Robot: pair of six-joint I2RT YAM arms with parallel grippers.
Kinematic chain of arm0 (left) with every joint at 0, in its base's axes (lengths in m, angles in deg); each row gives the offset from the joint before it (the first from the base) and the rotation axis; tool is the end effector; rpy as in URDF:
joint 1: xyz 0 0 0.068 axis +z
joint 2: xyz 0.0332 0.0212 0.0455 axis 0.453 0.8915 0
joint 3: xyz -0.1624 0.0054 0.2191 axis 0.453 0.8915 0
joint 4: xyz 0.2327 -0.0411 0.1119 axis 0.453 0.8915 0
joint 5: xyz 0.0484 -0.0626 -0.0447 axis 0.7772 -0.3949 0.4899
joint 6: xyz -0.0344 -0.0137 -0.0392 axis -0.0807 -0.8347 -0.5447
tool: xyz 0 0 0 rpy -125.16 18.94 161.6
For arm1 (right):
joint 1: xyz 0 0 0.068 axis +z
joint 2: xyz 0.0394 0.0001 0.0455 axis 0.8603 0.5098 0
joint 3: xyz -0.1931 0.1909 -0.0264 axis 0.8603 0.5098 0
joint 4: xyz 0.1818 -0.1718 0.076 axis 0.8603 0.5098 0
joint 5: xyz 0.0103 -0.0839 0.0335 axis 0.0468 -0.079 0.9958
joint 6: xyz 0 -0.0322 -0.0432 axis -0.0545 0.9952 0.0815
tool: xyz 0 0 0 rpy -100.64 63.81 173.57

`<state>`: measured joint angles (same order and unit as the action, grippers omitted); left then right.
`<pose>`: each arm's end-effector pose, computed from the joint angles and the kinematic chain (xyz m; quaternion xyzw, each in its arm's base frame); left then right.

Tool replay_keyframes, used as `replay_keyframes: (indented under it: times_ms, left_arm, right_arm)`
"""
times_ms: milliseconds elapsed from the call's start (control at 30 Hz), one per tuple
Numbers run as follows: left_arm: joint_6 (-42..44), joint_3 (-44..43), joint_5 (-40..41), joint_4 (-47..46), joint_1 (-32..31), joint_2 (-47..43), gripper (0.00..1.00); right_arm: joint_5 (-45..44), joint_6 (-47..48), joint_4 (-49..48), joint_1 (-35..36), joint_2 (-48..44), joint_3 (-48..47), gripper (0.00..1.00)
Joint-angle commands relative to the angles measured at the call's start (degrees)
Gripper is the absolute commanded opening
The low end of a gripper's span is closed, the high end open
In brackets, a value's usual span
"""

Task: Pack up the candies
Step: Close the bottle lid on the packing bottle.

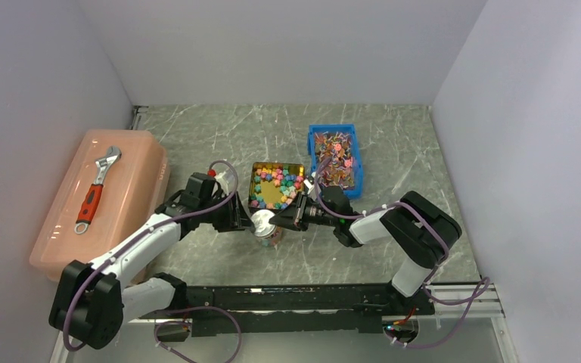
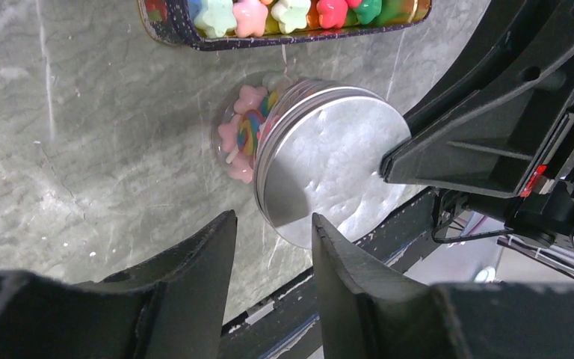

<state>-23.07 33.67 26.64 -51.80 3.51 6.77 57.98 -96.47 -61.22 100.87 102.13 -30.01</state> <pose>0.1900 -0.0985 0.2063 -0.0268 0.9185 -0.3426 0.1955 0.2097 0.2098 0.1412 0.0576 0.7852 0.6015 0.1356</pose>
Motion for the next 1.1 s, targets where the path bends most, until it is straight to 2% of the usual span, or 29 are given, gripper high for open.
replay_keyframes:
  times_ms: [0, 633, 1067]
  left_arm:
    - [-0.25, -0.74, -1.94, -4.08, 0.22, 1.75, 0.47]
    - [0.19, -2.43, -3.96, -6.84, 0.22, 7.32, 0.31]
    - [0.28, -3.39, -4.23, -6.9, 0.22, 8.06, 0.28]
  right_arm:
    - [0.02, -0.02, -4.85, 0.14, 0.81, 0.14, 0.0]
    - [0.64, 0.41, -4.83, -0.55, 1.73, 0.68, 0.0]
    - [0.07, 1.56, -3.24, -1.07, -0.33, 1.92, 0.16]
